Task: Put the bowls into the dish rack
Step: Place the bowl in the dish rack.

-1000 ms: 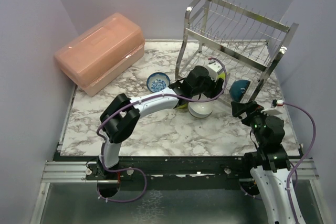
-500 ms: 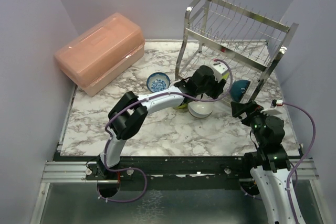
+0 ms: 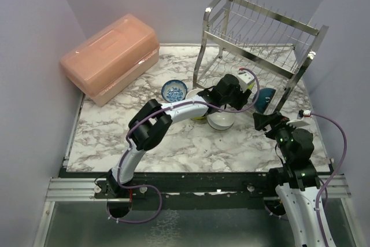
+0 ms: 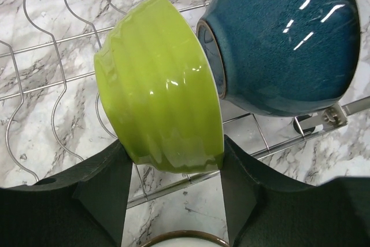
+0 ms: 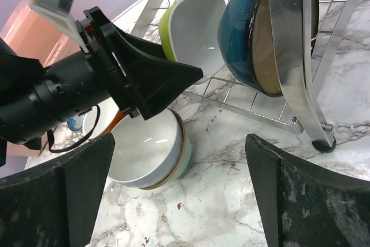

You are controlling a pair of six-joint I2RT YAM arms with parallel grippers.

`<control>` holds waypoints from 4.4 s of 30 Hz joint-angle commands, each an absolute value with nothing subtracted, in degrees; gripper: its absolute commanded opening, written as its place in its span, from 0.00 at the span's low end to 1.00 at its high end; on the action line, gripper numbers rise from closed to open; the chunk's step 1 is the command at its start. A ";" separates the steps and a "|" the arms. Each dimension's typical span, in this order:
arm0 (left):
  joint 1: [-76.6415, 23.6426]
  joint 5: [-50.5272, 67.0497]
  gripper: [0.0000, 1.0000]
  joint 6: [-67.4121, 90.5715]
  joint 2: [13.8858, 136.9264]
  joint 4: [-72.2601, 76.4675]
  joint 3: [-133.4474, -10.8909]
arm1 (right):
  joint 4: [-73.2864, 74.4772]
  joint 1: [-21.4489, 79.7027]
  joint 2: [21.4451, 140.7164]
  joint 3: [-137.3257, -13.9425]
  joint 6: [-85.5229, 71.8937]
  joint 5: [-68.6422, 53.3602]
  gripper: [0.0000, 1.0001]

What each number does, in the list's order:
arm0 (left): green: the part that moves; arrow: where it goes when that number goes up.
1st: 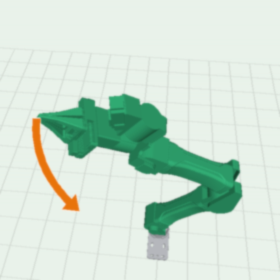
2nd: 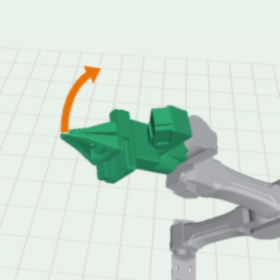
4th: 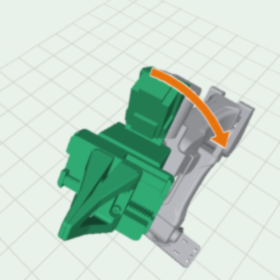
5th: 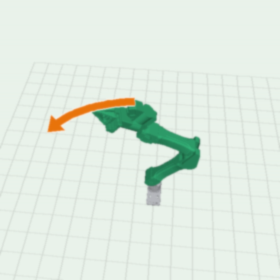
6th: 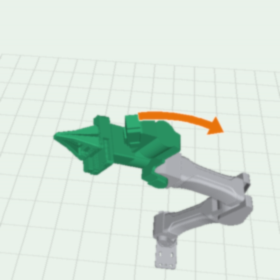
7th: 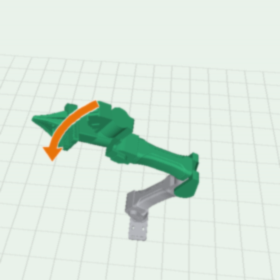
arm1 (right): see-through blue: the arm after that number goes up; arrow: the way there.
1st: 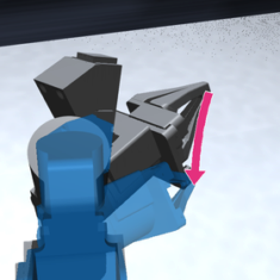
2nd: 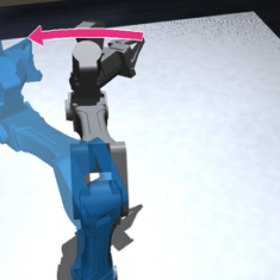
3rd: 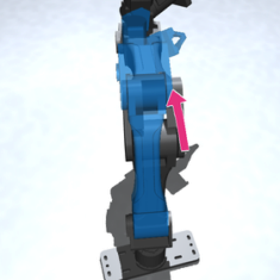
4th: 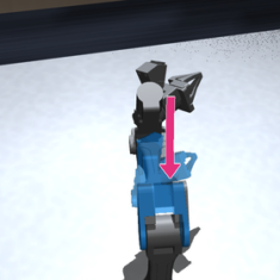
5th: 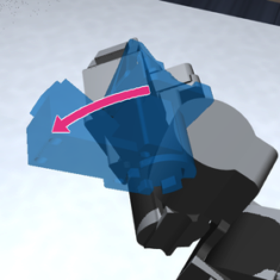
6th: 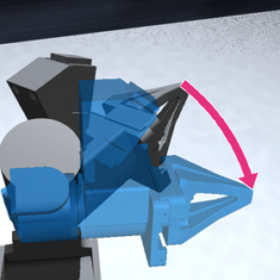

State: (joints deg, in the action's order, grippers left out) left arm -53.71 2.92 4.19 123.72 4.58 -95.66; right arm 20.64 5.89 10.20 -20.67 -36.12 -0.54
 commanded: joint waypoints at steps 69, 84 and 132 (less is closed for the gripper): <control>-53.61 -15.76 0.96 3.88 87.09 18.15 -58.25 | 18.93 5.98 10.27 -20.90 -34.79 -1.17 1.00; -53.42 -6.97 0.99 2.38 93.64 16.61 -63.72 | 21.33 5.90 10.26 -22.84 -35.83 -0.25 1.00; -50.72 9.28 0.47 14.18 131.47 6.86 -105.32 | 26.95 5.91 5.92 -30.23 -33.58 8.35 1.00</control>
